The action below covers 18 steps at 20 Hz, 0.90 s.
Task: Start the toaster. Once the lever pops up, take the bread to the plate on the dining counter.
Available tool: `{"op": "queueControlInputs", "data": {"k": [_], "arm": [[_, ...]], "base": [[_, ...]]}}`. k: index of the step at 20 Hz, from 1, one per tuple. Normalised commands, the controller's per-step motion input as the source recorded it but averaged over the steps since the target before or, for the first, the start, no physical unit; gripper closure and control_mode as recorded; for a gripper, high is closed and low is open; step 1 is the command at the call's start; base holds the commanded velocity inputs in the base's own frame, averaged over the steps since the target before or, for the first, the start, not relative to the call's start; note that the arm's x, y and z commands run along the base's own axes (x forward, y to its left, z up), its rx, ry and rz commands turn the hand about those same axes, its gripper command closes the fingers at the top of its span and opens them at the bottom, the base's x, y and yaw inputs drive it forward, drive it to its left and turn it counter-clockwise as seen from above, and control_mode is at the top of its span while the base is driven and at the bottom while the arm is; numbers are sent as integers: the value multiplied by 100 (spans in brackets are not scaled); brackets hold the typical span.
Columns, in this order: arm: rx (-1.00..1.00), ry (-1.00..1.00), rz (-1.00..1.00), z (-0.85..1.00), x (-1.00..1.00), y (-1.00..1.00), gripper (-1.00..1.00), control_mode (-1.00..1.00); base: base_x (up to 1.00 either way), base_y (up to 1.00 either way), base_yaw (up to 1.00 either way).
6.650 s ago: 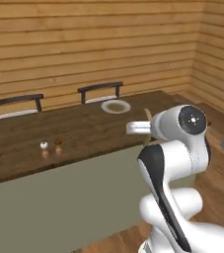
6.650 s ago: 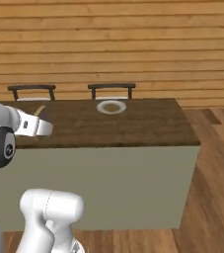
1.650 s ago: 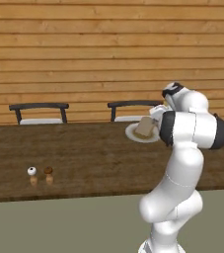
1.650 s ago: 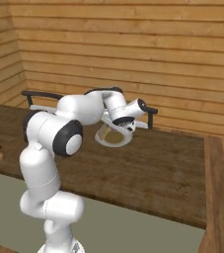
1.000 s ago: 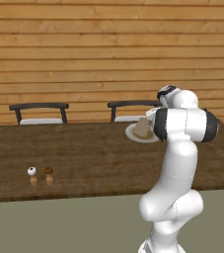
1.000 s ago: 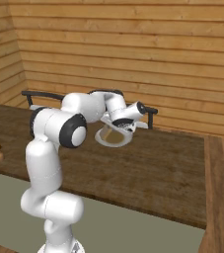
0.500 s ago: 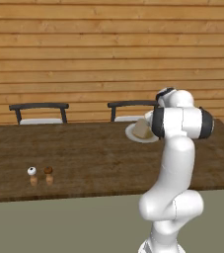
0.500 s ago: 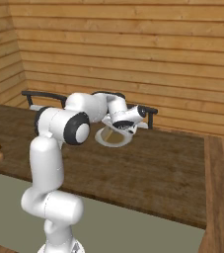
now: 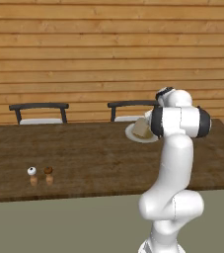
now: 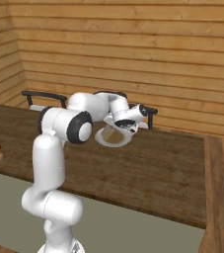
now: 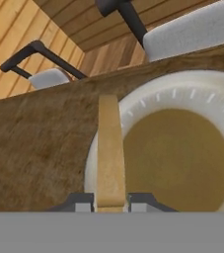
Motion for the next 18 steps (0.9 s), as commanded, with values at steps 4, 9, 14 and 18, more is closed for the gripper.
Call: {"op": "queueControlInputs", "data": {"k": [4, 9, 14, 18], "arm": [[-4, 0, 0, -22, 0, 0, 100, -100], [-6, 0, 0, -19, 2, 0, -100, -100], [-5, 0, 0, -16, 6, 0, -100, -100], [-5, 0, 0, -7, 0, -12, -100, -100]], "base": [[0, 0, 0], [0, 0, 0], [0, 0, 0], [0, 0, 0]]}}
